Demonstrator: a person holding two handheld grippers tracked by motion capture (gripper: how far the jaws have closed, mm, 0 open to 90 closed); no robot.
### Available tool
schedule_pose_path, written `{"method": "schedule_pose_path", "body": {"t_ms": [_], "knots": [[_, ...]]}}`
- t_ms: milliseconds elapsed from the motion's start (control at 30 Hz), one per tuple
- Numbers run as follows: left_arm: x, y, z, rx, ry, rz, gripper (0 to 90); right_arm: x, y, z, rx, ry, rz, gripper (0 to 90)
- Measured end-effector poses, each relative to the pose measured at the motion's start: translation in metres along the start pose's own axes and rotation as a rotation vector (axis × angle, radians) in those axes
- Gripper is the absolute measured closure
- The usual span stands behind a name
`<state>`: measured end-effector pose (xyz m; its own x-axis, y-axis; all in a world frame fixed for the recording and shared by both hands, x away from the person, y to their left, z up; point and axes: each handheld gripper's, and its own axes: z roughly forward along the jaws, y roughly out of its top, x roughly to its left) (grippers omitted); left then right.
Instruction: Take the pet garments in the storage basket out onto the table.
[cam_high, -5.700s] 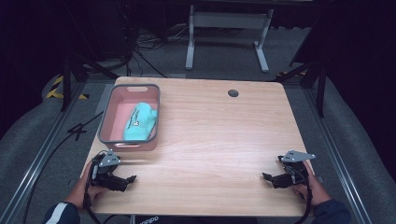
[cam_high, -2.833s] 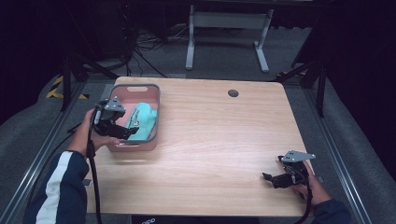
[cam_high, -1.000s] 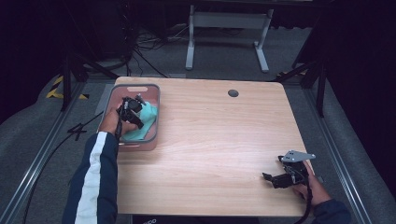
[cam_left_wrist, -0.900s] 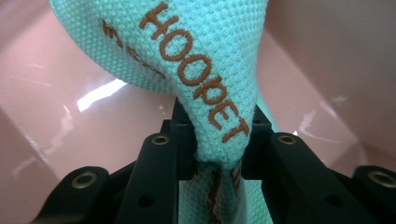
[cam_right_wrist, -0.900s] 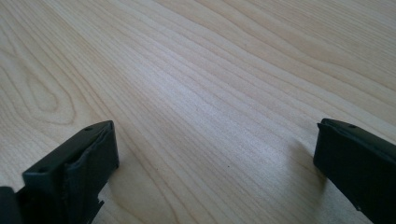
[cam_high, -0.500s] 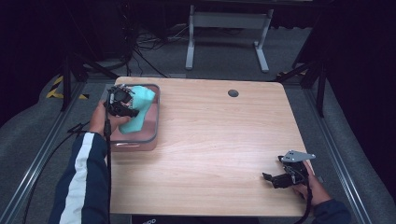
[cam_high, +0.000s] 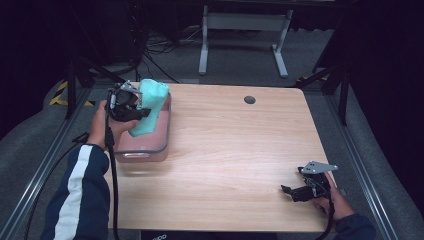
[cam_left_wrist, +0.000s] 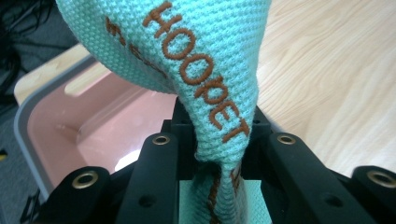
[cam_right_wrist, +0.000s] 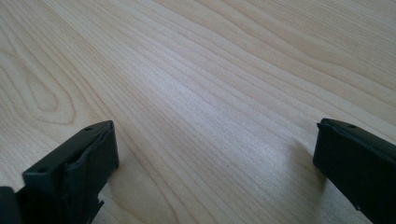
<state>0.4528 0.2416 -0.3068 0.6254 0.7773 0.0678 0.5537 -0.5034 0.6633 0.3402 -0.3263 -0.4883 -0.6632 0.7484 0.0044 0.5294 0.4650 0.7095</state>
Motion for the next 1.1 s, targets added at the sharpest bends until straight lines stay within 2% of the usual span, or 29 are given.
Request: {"method": "schedule_pose_path", "body": {"t_ms": [67, 100, 133, 200, 267, 467, 633, 700, 733, 767, 800, 833, 900, 1000, 1033, 1067, 1100], "knots": [[-0.006, 0.004, -0.004, -0.016, -0.008, 0.026, 73.3, 0.000, 0.000, 0.000, 0.000, 0.000, 0.000, 0.4], [-0.006, 0.004, -0.004, -0.016, -0.008, 0.026, 73.3, 0.000, 0.000, 0.000, 0.000, 0.000, 0.000, 0.4], [-0.010, 0.005, -0.006, -0.023, -0.015, 0.026, 73.3, 0.000, 0.000, 0.000, 0.000, 0.000, 0.000, 0.4], [-0.019, 0.010, -0.008, -0.033, -0.028, 0.058, 73.3, 0.000, 0.000, 0.000, 0.000, 0.000, 0.000, 0.4], [-0.026, 0.013, -0.009, -0.044, -0.047, 0.070, 73.3, 0.000, 0.000, 0.000, 0.000, 0.000, 0.000, 0.4], [-0.050, 0.020, -0.001, -0.079, -0.108, 0.102, 73.3, 0.000, 0.000, 0.000, 0.000, 0.000, 0.000, 0.4], [-0.078, 0.027, 0.020, -0.061, -0.193, 0.150, 73.5, 0.000, 0.000, 0.000, 0.000, 0.000, 0.000, 0.4], [-0.090, 0.030, 0.028, -0.046, -0.214, 0.177, 73.5, 0.000, 0.000, 0.000, 0.000, 0.000, 0.000, 0.4], [-0.099, 0.031, 0.035, -0.040, -0.236, 0.190, 73.5, 0.000, 0.000, 0.000, 0.000, 0.000, 0.000, 0.4], [-0.106, 0.033, 0.041, -0.031, -0.249, 0.202, 73.5, 0.000, 0.000, 0.000, 0.000, 0.000, 0.000, 0.4], [-0.106, 0.033, 0.041, -0.031, -0.249, 0.202, 73.4, 0.000, 0.000, 0.000, 0.000, 0.000, 0.000, 0.4], [-0.115, 0.034, 0.048, -0.021, -0.255, 0.224, 73.4, 0.000, 0.000, 0.000, 0.000, 0.000, 0.000, 0.4], [-0.126, 0.036, 0.061, -0.010, -0.284, 0.231, 73.4, 0.000, 0.000, 0.000, 0.000, 0.000, 0.000, 0.4], [-0.141, 0.034, 0.084, 0.002, -0.321, 0.211, 73.3, 0.000, 0.000, 0.000, 0.000, 0.000, 0.000, 0.4], [-0.149, 0.032, 0.100, 0.025, -0.335, 0.205, 73.2, 0.000, 0.000, 0.000, 0.000, 0.000, 0.000, 0.4], [-0.149, 0.032, 0.100, 0.025, -0.335, 0.205, 73.1, 0.000, 0.000, 0.000, 0.000, 0.000, 0.000, 0.4], [-0.153, 0.030, 0.110, 0.033, -0.342, 0.200, 73.0, 0.000, 0.000, 0.000, -0.001, 0.000, 0.000, 0.4]]}}
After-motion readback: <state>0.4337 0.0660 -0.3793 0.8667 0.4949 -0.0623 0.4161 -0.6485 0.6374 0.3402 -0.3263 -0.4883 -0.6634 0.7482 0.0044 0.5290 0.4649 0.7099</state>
